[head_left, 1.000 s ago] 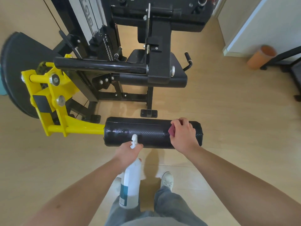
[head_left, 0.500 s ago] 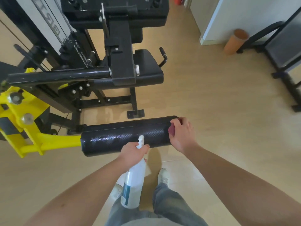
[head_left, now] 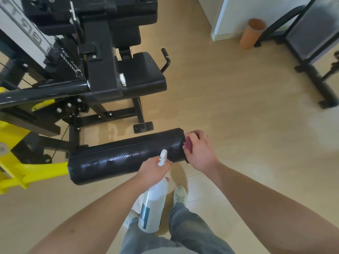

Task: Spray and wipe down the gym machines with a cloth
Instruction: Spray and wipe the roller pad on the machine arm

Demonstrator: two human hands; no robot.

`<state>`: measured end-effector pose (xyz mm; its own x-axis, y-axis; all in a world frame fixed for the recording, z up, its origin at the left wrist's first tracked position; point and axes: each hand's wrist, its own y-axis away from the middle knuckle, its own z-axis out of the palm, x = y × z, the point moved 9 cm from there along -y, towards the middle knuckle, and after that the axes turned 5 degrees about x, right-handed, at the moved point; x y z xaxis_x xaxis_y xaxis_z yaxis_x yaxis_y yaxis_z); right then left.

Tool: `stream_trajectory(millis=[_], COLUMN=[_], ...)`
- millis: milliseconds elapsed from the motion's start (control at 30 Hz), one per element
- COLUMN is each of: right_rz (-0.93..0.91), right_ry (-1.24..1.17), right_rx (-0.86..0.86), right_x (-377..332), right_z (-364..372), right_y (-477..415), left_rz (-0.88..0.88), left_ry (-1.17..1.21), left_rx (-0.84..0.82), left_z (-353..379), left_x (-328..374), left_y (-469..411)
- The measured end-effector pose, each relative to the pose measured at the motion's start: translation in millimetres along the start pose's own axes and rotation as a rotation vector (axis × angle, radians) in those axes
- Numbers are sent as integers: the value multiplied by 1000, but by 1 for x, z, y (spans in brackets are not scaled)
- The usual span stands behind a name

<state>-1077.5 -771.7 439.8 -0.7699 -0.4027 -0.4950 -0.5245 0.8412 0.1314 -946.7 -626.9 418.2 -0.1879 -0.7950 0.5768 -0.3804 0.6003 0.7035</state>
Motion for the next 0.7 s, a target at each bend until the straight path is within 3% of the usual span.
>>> stream_trajectory(millis=[167, 333, 433, 533, 700], right_rz=[-65, -300, -400, -379, -475], right_ry=[-24, -7, 147, 338, 411], right_rx=[1, 5, -15, -146, -174], right_x=[9, -11, -21, -12, -19], right_z=[0, 6, 19, 39, 62], right_y=[-2, -7, -18, -29, -30], left_rz=[-7, 18, 18, 2, -53], left_ry=[-23, 60, 77, 101, 164], left_rx=[12, 87, 121, 129, 206], left_z=[19, 17, 10, 4, -16], left_x=[-1, -5, -13, -21, -37], left_y=[-6, -8, -10, -13, -19])
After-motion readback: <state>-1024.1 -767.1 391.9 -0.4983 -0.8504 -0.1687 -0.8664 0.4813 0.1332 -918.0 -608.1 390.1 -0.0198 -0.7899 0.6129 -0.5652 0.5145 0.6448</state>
